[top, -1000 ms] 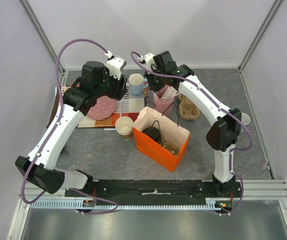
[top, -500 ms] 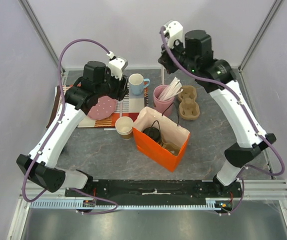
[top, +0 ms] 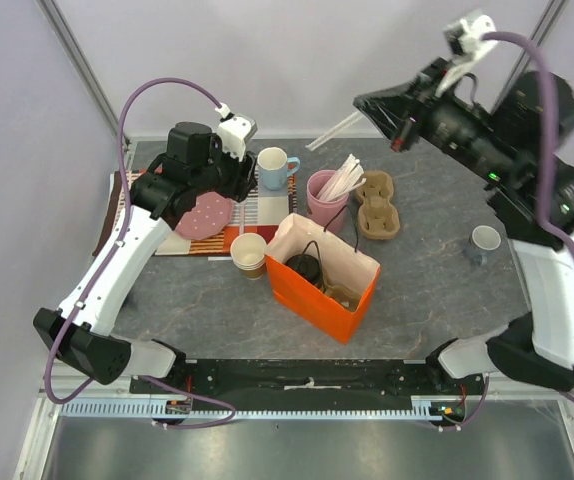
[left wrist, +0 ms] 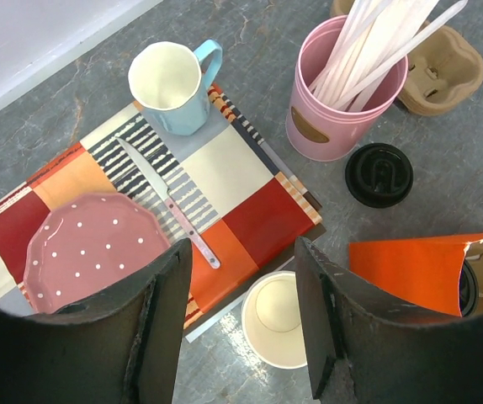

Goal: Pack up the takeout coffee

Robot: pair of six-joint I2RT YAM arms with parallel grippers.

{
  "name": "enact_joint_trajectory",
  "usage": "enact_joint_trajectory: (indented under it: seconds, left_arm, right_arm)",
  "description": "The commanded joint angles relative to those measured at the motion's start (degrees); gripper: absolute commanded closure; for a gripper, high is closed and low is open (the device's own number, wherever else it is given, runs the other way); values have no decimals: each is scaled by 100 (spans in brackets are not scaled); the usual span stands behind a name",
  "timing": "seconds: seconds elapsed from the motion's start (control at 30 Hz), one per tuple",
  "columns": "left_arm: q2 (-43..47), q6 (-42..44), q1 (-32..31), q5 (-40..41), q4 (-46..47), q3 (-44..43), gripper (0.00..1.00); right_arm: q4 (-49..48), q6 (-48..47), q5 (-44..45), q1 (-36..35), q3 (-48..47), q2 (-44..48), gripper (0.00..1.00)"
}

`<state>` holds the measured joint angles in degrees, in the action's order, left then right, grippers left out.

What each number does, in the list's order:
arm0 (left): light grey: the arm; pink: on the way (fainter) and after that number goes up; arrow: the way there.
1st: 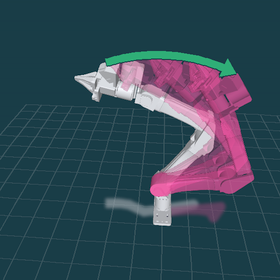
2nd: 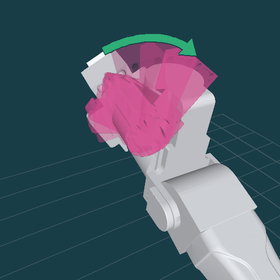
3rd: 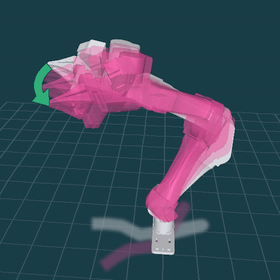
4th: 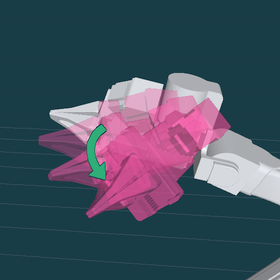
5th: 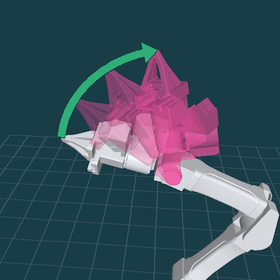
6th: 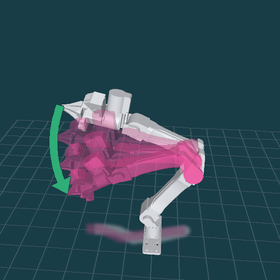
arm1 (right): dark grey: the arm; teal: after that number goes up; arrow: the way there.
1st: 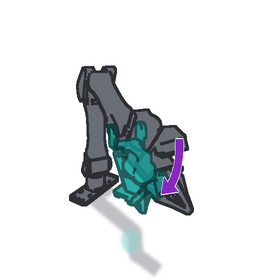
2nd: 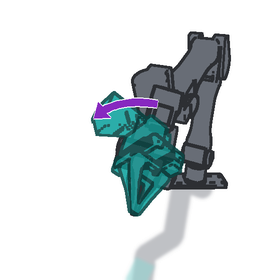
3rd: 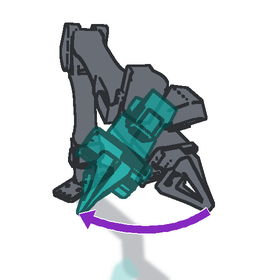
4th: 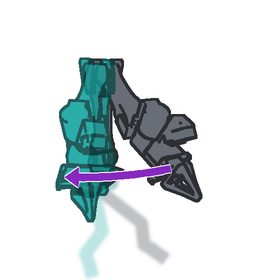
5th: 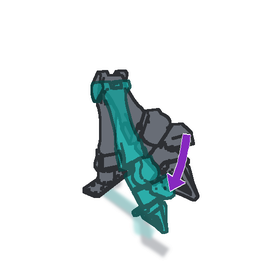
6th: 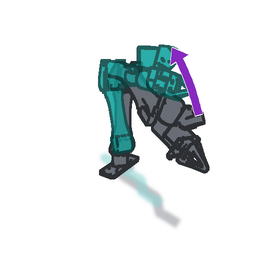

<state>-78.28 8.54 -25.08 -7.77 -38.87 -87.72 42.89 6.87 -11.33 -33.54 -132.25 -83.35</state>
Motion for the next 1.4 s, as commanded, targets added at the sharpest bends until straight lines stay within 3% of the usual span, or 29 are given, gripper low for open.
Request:
enact_joint_trajectory:
  seconds: [0.0, 0.13, 0.33, 0.47, 0.83, 0.87, 0.9, 0.97, 1.0, 1.13, 1.37]
  left_arm:
    - [32, 192, 21, -119, 46, 62, 42]
    - [129, 210, 21, -111, 46, 229, 41]
    - [374, 298, 21, -102, 47, 466, 42]
    - [620, 350, 21, -58, 64, 668, 42]
    - [955, 421, 21, -14, 55, 941, 41]
    - [964, 430, 21, -5, 73, 933, 41]
    - [973, 421, 21, -14, 64, 932, 41]
    - [981, 421, 21, -14, 73, 950, 41]
    - [1007, 421, 21, -14, 73, 950, 41]
    - [1078, 438, 21, 4, 73, 1020, 41]
    - [1175, 360, 30, 74, 187, 1222, 41]
  right_arm:
    - [-238, 1262, -1045, -21, 567, 819, 100]
    - [60, 1729, -1170, -21, 1148, 1391, 100]
    - [1211, 1659, -1090, -30, 1806, 1927, 100]
    - [1143, 1615, -854, -21, 2956, 2559, 100]
    - [607, 1361, -626, -21, 4329, 3148, 99]
    - [571, 1343, -607, -21, 4539, 3202, 91]
    - [562, 1317, -607, -30, 4602, 3228, 74]
    - [579, 1273, -799, -21, 4655, 3211, 55]
    - [615, 1273, -835, -21, 4620, 3176, 38]
    - [720, 1272, -634, -21, 4296, 3070, 3]
    - [738, 1694, -20, -21, 3180, 2299, 2]
